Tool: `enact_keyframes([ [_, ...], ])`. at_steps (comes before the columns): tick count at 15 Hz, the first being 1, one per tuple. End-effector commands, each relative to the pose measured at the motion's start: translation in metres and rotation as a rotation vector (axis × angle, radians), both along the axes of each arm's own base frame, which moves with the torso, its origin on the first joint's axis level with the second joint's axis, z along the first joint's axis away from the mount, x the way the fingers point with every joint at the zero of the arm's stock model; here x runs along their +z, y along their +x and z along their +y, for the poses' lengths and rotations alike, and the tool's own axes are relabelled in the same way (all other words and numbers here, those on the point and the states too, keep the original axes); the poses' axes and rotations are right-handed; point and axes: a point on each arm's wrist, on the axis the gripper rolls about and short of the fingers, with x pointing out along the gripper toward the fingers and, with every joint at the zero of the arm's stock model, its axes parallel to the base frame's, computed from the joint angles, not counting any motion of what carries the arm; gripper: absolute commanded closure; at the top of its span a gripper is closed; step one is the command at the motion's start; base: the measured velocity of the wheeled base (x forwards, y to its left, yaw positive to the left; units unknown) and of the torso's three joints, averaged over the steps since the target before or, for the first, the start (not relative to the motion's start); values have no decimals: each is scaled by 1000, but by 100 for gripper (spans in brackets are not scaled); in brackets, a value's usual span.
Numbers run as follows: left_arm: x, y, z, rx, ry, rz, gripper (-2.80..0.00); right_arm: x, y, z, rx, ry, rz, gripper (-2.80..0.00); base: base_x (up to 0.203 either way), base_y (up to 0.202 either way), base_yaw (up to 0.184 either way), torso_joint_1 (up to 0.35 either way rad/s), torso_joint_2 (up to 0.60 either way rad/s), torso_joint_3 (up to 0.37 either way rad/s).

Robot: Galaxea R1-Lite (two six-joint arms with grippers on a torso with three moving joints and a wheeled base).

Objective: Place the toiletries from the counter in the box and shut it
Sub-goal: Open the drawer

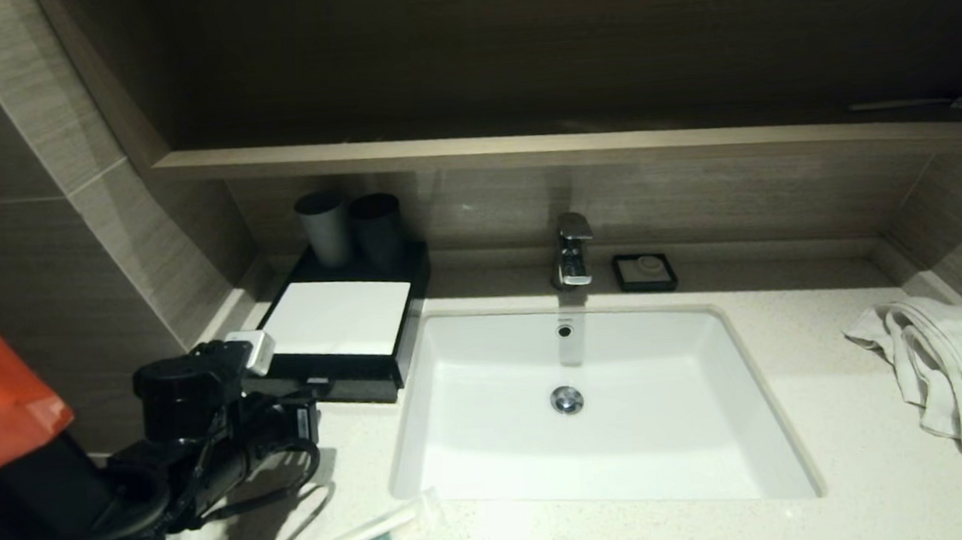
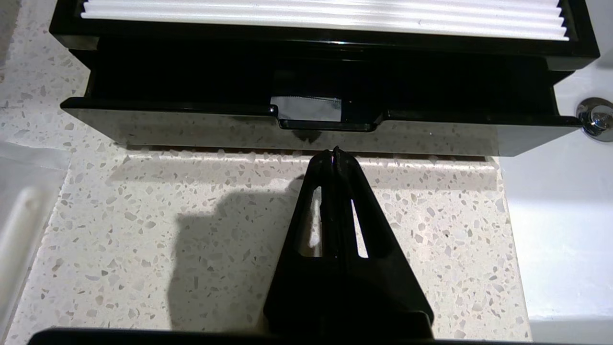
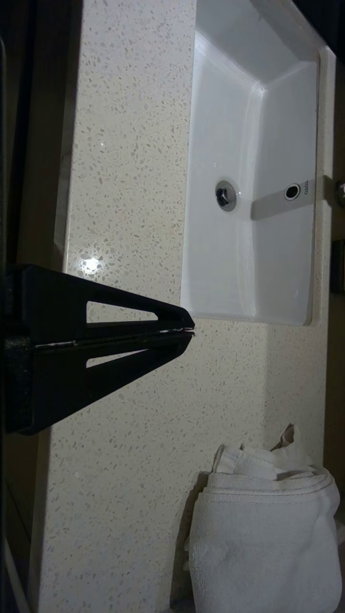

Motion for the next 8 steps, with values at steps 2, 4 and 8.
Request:
enact_keyframes([
  [2, -3, 3, -1, 1, -2, -8, 0, 0, 0, 0, 0, 0, 0, 0, 0, 0, 0, 0, 0, 0],
  [4, -2, 4, -1, 1, -3, -14, 0, 0, 0, 0, 0, 0, 0, 0, 0, 0, 0, 0, 0, 0],
  [8, -1, 6, -1, 3, -5, -16, 0, 0, 0, 0, 0, 0, 0, 0, 0, 0, 0, 0, 0, 0],
])
